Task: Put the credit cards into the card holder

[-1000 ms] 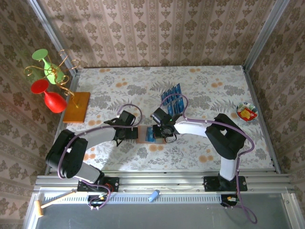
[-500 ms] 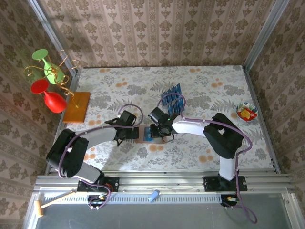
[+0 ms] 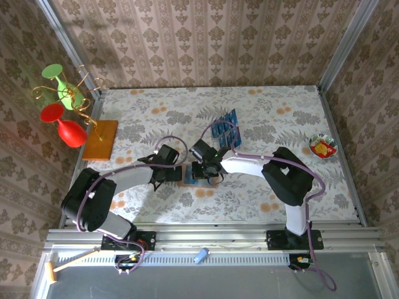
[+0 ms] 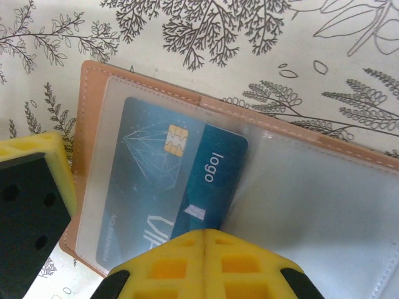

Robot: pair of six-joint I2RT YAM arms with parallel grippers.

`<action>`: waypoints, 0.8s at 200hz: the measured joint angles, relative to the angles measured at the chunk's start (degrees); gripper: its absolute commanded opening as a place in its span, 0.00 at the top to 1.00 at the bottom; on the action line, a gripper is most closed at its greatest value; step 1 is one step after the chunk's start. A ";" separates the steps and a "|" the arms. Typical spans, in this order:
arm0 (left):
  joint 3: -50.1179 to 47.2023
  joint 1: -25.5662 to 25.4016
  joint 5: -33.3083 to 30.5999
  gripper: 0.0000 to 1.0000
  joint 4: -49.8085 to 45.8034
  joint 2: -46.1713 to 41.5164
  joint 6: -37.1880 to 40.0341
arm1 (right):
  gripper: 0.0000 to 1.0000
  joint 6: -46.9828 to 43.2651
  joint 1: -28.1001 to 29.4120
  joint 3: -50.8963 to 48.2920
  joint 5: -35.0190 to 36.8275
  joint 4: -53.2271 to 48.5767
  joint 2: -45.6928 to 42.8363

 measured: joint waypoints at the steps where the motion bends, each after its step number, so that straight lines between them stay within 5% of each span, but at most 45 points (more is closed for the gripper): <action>1: 0.00 0.00 0.02 0.00 0.02 0.00 0.00 | 1.00 0.02 0.00 0.02 0.00 0.00 0.02; 160: 0.00 0.11 -0.13 0.00 0.11 -0.37 -0.79 | 1.00 0.76 -0.68 0.15 -1.07 0.85 -2.16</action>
